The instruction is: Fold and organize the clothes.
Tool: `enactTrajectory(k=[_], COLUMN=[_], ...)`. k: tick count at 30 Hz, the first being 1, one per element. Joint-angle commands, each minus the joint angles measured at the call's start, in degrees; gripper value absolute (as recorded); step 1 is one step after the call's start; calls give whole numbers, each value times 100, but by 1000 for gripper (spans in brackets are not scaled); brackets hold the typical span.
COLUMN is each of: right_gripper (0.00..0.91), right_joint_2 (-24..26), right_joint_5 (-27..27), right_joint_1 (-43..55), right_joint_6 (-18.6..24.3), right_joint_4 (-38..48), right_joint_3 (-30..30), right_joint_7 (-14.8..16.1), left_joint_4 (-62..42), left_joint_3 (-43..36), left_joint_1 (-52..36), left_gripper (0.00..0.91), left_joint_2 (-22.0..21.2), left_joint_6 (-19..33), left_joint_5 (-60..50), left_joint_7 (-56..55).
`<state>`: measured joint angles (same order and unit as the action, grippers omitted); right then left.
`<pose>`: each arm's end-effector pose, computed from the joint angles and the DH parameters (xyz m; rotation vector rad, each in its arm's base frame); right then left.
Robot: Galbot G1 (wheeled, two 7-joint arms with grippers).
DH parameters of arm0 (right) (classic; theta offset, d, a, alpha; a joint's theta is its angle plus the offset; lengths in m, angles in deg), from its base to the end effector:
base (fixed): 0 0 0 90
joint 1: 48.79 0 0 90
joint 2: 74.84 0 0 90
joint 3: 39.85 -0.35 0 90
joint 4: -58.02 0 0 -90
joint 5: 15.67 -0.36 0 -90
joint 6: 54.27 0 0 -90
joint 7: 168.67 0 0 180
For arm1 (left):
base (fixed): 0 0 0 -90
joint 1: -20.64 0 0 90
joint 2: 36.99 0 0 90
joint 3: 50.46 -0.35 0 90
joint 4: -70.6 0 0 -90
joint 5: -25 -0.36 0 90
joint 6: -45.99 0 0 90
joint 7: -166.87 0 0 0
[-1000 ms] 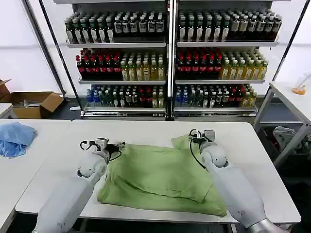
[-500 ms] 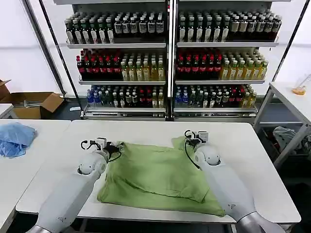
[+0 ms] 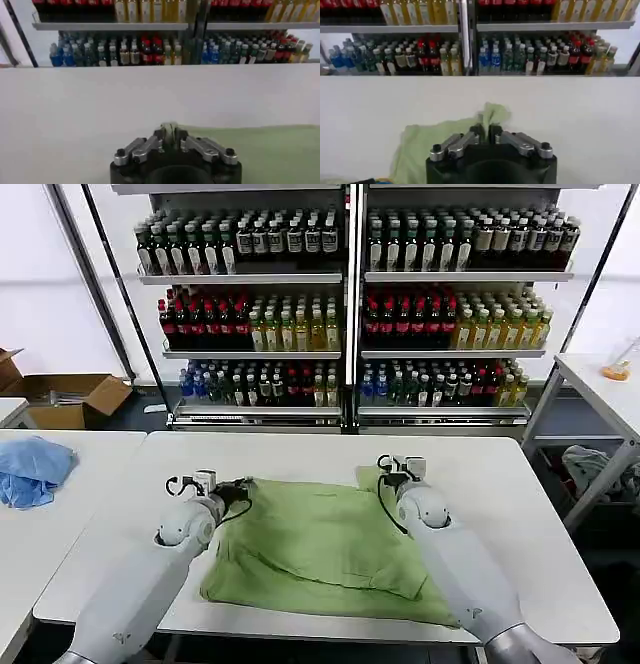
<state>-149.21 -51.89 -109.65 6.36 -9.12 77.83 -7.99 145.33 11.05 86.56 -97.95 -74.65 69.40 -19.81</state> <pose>0.5065 0.0164 -0.3052 0.0269 -2.5714 0.0039 0.4702 0.0711 -0.3039 -0.2497 -2.5098 0.0346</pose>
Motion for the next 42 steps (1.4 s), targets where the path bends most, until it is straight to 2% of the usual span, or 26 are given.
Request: enactTrajectory(k=[1,7,20,31,35,42], right_gripper=[0,0,0,0,0,0], right_joint_2=[-12,216,883,1498,1588,1598], right_joint_5=[2,82,7,-80,-41,70], right_joint_1=[-81,-383,-1348,-3009,-3632,-4570], right_joint_6=[237,438,301,144,91,25], right_joint_4=[-234,-1098,-2929,-4625,-5123,-5581], right_joint_3=[-19,-198,-763,-1462,-1723,-2199], right_joint_7=[8,20,-62,-104,-90,-41], left_joint_4=[251,890,2086,3093,3547,3814], left_joint_3=[123,336,726,1355,1510,1618], left_joint_1=[70,283,1086,2190,2745,3132], left_gripper=[81,81,81,81,81,81], left_joint_2=[56,256,709,920,975,975], left_joint_6=[181,383,399,295,254,143], left_joint_5=[344,577,756,709,470,174], left_joint_7=[148,119,30,-25,-14,-21])
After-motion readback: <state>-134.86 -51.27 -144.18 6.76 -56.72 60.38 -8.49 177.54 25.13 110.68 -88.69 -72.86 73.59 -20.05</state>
